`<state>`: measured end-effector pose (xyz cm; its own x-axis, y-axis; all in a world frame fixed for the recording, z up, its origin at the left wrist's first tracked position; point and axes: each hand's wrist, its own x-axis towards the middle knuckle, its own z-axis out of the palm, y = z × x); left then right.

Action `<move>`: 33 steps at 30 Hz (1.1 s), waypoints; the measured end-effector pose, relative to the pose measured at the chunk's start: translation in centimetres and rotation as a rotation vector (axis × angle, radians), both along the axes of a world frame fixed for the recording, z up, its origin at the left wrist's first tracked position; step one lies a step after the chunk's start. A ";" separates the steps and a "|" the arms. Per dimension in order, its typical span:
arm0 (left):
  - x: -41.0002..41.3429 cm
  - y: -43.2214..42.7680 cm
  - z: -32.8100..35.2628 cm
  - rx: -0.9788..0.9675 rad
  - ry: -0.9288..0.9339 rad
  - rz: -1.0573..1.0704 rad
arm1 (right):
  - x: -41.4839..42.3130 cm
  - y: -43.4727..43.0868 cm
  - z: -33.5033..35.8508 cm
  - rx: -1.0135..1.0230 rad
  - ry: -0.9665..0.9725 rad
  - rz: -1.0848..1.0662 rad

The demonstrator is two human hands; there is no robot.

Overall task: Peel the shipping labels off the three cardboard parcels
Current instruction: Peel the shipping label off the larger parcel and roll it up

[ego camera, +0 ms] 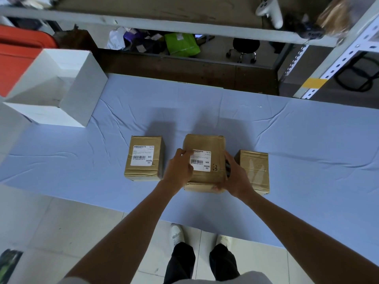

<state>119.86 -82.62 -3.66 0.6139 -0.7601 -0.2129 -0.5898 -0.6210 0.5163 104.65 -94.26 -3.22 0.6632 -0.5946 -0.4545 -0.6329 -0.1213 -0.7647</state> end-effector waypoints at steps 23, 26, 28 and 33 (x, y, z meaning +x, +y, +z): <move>0.7 -0.2 -0.2 -0.098 0.252 0.192 | 0.3 0.1 0.1 0.015 0.027 -0.008; 0.6 -0.3 -0.2 -0.099 0.262 0.210 | 0.3 0.2 0.1 -0.003 0.031 -0.003; 1.0 -0.5 -0.1 -0.091 0.280 0.227 | 0.4 0.2 0.1 -0.018 0.036 0.003; 1.4 -0.9 0.2 0.056 0.288 0.175 | 0.5 0.2 0.2 -0.037 0.052 0.022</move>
<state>121.28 -83.55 -3.49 0.6426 -0.6311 -0.4344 -0.3070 -0.7316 0.6087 105.11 -94.05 -2.99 0.6522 -0.5973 -0.4668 -0.6687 -0.1632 -0.7254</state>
